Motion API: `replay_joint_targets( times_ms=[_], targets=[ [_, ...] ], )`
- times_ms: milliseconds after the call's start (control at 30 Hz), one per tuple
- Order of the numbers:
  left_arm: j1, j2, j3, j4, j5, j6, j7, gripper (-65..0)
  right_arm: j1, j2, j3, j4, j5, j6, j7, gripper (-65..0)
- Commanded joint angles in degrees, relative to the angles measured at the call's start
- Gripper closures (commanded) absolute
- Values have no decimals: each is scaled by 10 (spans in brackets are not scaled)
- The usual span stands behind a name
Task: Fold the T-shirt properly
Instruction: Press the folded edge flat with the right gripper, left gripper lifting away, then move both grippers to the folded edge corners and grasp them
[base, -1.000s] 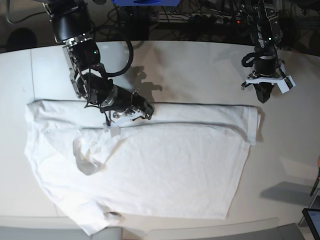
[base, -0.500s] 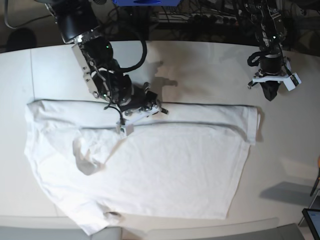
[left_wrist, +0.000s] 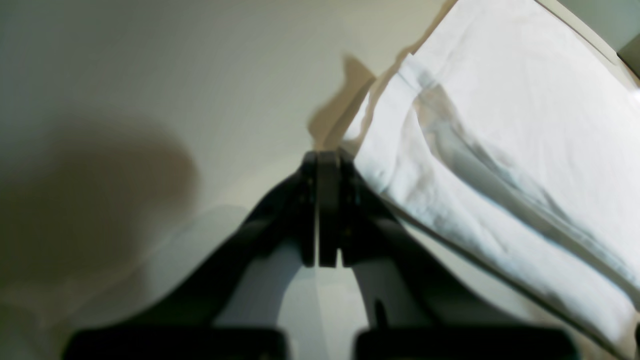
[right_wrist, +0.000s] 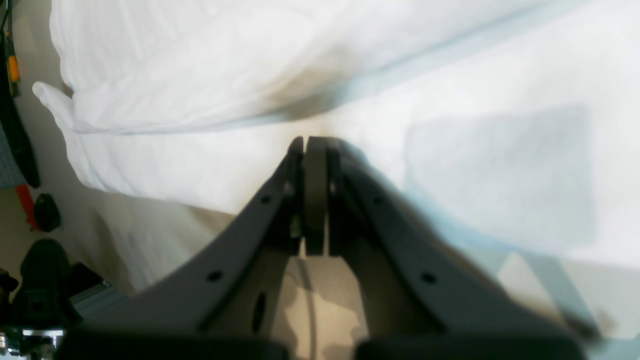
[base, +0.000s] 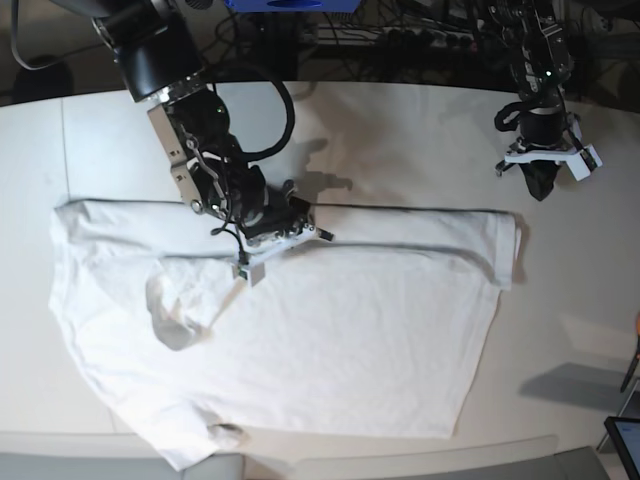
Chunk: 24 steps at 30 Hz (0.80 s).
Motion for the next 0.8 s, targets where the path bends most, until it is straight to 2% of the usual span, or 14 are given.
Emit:
replay_joint_targets(
  times_ms=[0, 200, 500, 767],
  targets=[
    [2, -7, -2, 12, -1, -3, -14, 0, 13, -3, 0, 3, -1, 1, 12, 0],
    [4, -7, -2, 12, -1, -3, -14, 0, 32, -4, 0, -25, 2, 1, 25, 0],
    [4, -7, -2, 12, -1, -3, -14, 0, 73, -31, -1, -63, -1, 2, 26, 0],
    [4, -7, -2, 12, -1, -3, -14, 0, 109, -32, -1, -81, -2, 3, 26, 0]
  ],
)
